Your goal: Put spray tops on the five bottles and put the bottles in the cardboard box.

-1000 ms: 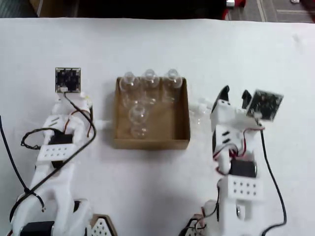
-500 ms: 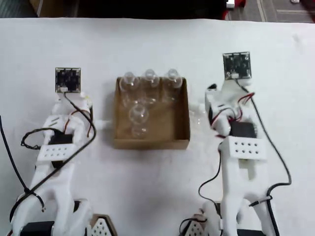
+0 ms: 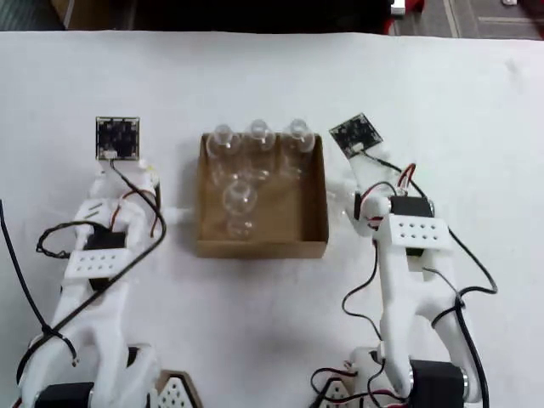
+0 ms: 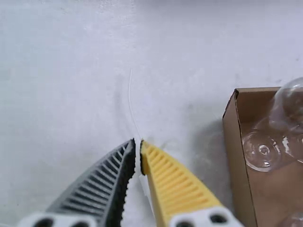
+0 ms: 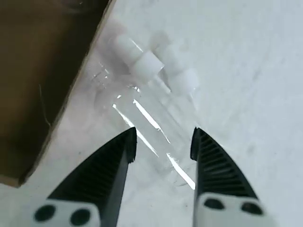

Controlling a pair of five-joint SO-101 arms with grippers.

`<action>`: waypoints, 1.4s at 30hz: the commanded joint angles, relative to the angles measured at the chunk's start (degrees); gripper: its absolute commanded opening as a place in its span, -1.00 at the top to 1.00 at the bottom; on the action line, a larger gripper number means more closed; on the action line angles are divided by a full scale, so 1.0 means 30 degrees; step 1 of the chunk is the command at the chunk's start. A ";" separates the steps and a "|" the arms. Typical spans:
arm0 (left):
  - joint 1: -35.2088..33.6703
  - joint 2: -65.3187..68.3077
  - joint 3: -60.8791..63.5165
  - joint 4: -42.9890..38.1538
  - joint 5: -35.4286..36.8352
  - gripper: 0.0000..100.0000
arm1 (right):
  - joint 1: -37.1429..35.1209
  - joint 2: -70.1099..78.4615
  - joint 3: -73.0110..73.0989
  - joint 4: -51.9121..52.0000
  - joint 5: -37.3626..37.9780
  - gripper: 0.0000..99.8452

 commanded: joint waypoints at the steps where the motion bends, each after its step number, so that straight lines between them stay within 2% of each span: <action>1: 0.0015 -0.0220 -0.0410 -0.0527 -0.0234 0.96 | -0.0894 -0.0015 -0.0996 0.0044 0.0176 0.67; 3: 0.0015 -0.0190 -0.0410 -0.0557 -0.0234 0.96 | -0.1363 0.0103 -0.1026 -0.0513 -0.0352 0.67; 8: 0.0015 -0.0190 -0.0410 -0.0557 -0.0234 0.96 | -0.1451 0.0190 -0.0908 -0.2593 -0.3546 0.67; 13: 0.0015 -0.0161 -0.0498 -0.0557 -0.0234 0.96 | -0.1568 0.0220 -0.0850 -0.2769 -0.3956 0.67; 34: 0.0015 -0.0161 -0.0498 -0.0557 -0.0234 0.96 | -0.1392 0.3707 -0.0791 -0.5407 -0.3810 0.67; 42: 0.0044 -0.0190 -0.0527 -0.0557 -0.0234 0.96 | 0.1890 0.3560 -0.0440 -0.5084 -0.1084 0.67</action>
